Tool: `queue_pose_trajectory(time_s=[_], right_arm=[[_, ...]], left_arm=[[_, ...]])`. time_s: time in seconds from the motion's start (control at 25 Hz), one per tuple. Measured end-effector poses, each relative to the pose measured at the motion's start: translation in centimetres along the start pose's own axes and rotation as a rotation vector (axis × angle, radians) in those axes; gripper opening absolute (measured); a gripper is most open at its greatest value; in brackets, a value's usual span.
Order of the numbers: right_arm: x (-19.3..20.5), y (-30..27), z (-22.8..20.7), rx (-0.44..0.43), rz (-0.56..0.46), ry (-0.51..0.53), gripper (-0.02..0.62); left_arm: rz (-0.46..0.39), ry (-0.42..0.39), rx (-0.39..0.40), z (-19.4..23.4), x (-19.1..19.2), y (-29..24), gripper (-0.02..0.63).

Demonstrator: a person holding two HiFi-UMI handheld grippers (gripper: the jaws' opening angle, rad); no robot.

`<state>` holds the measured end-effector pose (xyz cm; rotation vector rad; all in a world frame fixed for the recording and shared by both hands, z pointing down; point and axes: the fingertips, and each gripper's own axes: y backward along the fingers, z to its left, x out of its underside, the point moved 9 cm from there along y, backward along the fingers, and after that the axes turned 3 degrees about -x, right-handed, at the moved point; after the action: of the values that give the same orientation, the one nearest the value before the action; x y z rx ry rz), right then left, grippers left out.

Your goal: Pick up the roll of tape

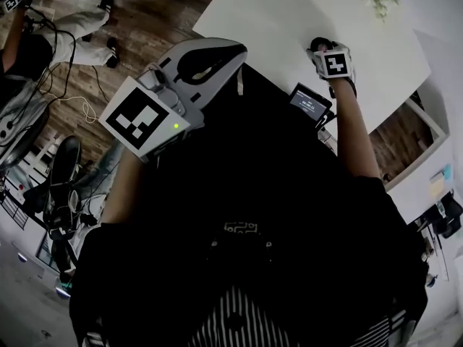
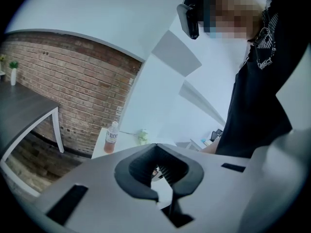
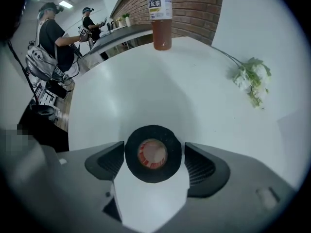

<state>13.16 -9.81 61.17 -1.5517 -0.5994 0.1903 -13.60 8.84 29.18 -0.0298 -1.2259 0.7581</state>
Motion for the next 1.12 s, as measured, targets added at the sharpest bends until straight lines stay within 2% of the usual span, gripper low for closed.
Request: queue_pose_trajectory(time_s=[0.16,0.68,0.88,1.12], right_arm=[[-0.3,0.2,-0.4,-0.019,0.006,-0.001,0.345],[0.0,0.4,-0.9,-0.036,0.033,0.012,0.340],[0.0,0.9,-1.4,-0.015,-0.013,-0.037,0.339],[-0.4,5.3,-1.8,0.031,-0.116,-0.126,0.339]], left_arm=[[-0.010,0.004,0.005,-0.1,-0.1,-0.1,0.006],[-0.003,0.002,0.003,-0.2,-0.9,-0.1,0.006],[-0.003,-0.040,0.035,-0.4,-2.1,-0.7,0.006],[-0.006,-0.048,0.089,-0.6,-3.5,-1.6,0.006]])
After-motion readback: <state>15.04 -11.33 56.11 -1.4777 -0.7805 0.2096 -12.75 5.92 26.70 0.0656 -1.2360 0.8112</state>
